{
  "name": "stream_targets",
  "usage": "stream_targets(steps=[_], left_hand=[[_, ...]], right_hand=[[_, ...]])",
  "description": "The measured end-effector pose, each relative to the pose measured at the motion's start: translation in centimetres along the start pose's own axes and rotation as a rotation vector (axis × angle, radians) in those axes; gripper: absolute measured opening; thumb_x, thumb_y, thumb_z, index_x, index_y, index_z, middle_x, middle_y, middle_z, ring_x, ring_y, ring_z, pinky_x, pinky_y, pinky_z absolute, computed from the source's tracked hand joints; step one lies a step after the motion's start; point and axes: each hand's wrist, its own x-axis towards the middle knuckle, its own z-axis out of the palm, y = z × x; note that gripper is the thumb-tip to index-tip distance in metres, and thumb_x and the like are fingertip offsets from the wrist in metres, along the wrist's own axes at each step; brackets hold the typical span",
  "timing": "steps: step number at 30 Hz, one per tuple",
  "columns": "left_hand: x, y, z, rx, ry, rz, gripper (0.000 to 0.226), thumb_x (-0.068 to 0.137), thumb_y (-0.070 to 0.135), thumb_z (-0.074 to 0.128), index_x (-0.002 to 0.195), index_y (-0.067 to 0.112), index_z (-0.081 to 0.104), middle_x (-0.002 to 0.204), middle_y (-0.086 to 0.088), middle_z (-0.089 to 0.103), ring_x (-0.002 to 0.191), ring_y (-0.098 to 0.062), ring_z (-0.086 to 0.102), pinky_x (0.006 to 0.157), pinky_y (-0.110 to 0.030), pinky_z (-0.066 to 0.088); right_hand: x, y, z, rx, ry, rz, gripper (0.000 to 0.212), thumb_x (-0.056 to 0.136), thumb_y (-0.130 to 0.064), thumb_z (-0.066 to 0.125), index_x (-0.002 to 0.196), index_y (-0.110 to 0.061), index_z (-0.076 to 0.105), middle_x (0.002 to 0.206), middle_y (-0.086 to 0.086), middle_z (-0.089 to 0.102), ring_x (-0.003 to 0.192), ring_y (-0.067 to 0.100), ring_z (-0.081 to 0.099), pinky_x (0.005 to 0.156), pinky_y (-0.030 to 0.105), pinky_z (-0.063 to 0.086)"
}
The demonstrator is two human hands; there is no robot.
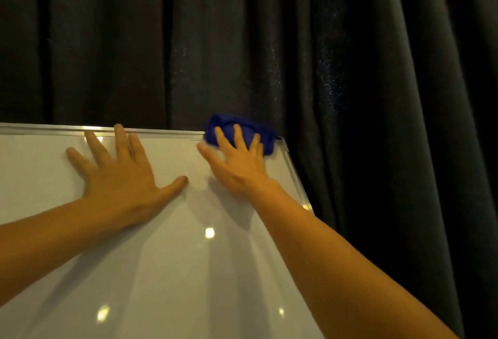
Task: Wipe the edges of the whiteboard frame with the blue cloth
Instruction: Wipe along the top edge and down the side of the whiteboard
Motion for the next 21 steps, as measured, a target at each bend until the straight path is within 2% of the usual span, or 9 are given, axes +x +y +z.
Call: stream_targets(steps=[3,5,8,11,13,17,21], left_hand=[[-0.3,4.1,0.1,0.056,-0.008,0.124,0.132,0.049,0.094,-0.006,0.152,0.012,-0.015,0.161,-0.016,-0.022,0.143,-0.052,-0.016,0.113,-0.071,0.003],[-0.8,7.1,0.9,0.041,-0.022,0.200,0.133,0.047,0.095,-0.012,0.152,0.014,-0.016,0.162,-0.016,-0.019,0.143,-0.053,-0.016,0.111,-0.072,0.000],[-1.4,10.7,1.7,0.026,-0.020,0.197,0.134,0.049,0.097,-0.010,0.151,0.012,-0.017,0.161,-0.020,-0.019,0.142,-0.055,-0.018,0.109,-0.075,-0.003],[-1.4,12.8,1.8,0.029,0.006,0.186,0.141,0.040,0.098,-0.014,0.151,0.012,-0.018,0.160,-0.021,-0.019,0.142,-0.055,-0.018,0.109,-0.075,-0.004],[-1.5,13.5,2.1,0.005,0.030,0.241,0.141,0.036,0.097,-0.018,0.151,0.015,-0.019,0.161,-0.020,-0.019,0.142,-0.054,-0.018,0.109,-0.073,-0.005],[-2.4,15.1,3.3,-0.012,0.108,0.435,0.131,0.046,0.099,-0.009,0.152,0.022,-0.017,0.162,-0.016,-0.020,0.141,-0.053,-0.023,0.109,-0.074,-0.009],[-4.5,17.4,4.3,-0.069,0.156,0.515,0.132,0.052,0.099,-0.006,0.153,0.014,-0.007,0.164,-0.016,-0.010,0.140,-0.055,-0.021,0.106,-0.075,-0.011]], right_hand=[[-1.2,-0.3,0.0,-0.029,0.012,-0.157,0.084,0.078,-0.088,0.019,0.152,-0.049,0.010,0.166,-0.004,-0.008,0.147,0.040,-0.020,0.116,0.053,-0.014],[-1.6,3.1,-1.4,-0.097,0.063,-0.104,0.078,0.085,-0.081,0.022,0.153,-0.047,0.008,0.166,-0.002,-0.008,0.148,0.040,-0.018,0.118,0.052,-0.012],[-1.8,8.2,-4.2,-0.105,0.071,0.056,0.072,0.090,-0.074,0.020,0.154,-0.046,0.005,0.166,-0.003,-0.012,0.149,0.036,-0.019,0.120,0.051,-0.009],[-1.5,9.3,-5.0,-0.052,0.085,0.115,0.075,0.087,-0.077,0.018,0.154,-0.045,0.007,0.166,-0.004,-0.010,0.149,0.034,-0.019,0.119,0.049,-0.011],[-0.9,9.2,-5.2,-0.009,0.099,0.165,0.080,0.084,-0.080,0.018,0.154,-0.043,0.008,0.166,-0.002,-0.008,0.149,0.035,-0.018,0.118,0.049,-0.011],[-0.1,9.4,-5.7,0.041,0.108,0.186,0.078,0.087,-0.078,0.020,0.155,-0.041,0.009,0.167,-0.002,-0.004,0.151,0.034,-0.012,0.120,0.049,-0.006],[-1.8,10.5,-4.8,0.052,0.168,0.155,0.069,0.092,-0.070,0.022,0.154,-0.042,0.011,0.167,-0.005,-0.001,0.151,0.033,-0.008,0.122,0.048,0.003]])
